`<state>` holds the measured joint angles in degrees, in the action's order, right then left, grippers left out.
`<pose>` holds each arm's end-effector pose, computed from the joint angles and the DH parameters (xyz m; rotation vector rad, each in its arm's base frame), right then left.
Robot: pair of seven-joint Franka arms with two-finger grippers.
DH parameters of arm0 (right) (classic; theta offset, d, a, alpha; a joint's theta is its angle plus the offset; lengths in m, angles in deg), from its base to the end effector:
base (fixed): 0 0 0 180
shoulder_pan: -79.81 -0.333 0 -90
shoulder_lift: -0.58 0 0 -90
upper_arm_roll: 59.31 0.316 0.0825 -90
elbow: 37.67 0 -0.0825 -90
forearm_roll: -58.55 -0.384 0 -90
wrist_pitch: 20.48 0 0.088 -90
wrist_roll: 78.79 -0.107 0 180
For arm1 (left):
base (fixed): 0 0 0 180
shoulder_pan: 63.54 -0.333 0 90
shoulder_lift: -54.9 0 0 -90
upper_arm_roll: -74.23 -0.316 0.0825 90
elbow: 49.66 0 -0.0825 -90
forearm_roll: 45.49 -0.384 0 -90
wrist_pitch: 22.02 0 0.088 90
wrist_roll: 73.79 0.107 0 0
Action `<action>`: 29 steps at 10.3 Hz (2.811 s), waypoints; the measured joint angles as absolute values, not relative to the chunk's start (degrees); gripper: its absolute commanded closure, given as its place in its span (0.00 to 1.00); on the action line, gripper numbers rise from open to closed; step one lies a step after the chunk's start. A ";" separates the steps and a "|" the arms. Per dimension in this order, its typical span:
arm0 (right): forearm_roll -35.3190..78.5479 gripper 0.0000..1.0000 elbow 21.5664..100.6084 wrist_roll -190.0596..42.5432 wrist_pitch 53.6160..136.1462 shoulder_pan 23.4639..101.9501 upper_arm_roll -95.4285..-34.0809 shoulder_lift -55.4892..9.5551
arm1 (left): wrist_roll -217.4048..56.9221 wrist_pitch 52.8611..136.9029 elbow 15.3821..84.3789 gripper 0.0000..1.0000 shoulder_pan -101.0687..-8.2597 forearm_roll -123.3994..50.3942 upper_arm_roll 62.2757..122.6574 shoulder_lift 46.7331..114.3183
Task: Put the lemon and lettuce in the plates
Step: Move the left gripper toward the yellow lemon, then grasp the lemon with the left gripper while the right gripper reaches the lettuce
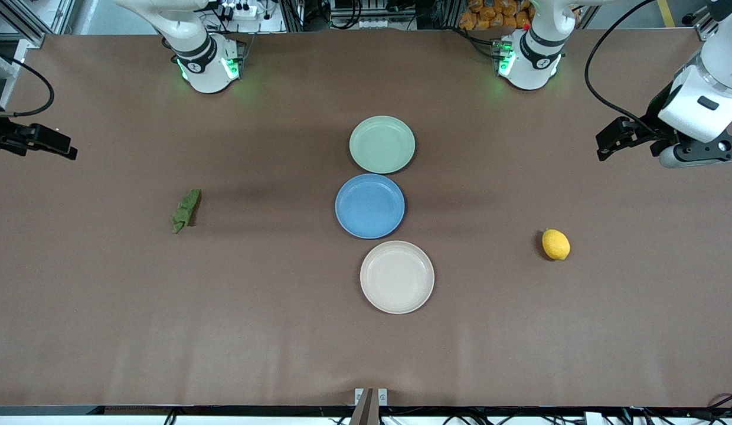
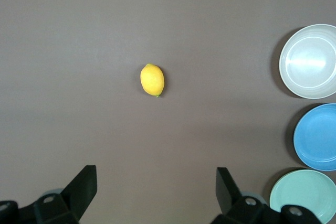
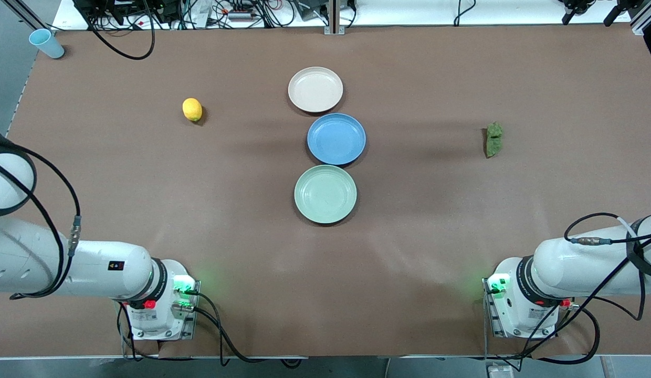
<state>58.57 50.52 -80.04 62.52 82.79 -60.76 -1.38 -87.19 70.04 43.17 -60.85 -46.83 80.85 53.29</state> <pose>0.5498 -0.0424 0.6104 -3.1294 0.1553 0.1957 0.5419 -0.0873 0.6197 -3.1162 -0.1103 -0.0303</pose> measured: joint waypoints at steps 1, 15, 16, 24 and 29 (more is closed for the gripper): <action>58.58 0.00 50.52 -80.04 62.39 82.80 -60.79 -1.38 | -86.58 70.04 43.17 0.00 -60.84 -46.83 80.86 53.29; 58.58 0.00 50.82 -80.04 60.23 82.81 -60.88 -1.59 | -85.33 71.67 42.88 0.00 -60.90 -46.89 81.11 63.73; 58.58 0.00 50.89 -80.04 60.19 82.81 -60.89 -1.60 | -85.33 72.52 42.96 0.00 -60.90 -47.15 81.09 64.95; 58.58 0.00 53.07 -80.04 60.30 82.93 -61.27 -1.72 | -84.86 91.37 53.06 0.00 -63.80 -49.33 80.86 70.87; 58.57 0.00 55.01 -80.04 62.03 83.36 -61.38 -1.92 | -84.69 101.42 57.07 0.00 -65.66 -50.37 80.76 76.30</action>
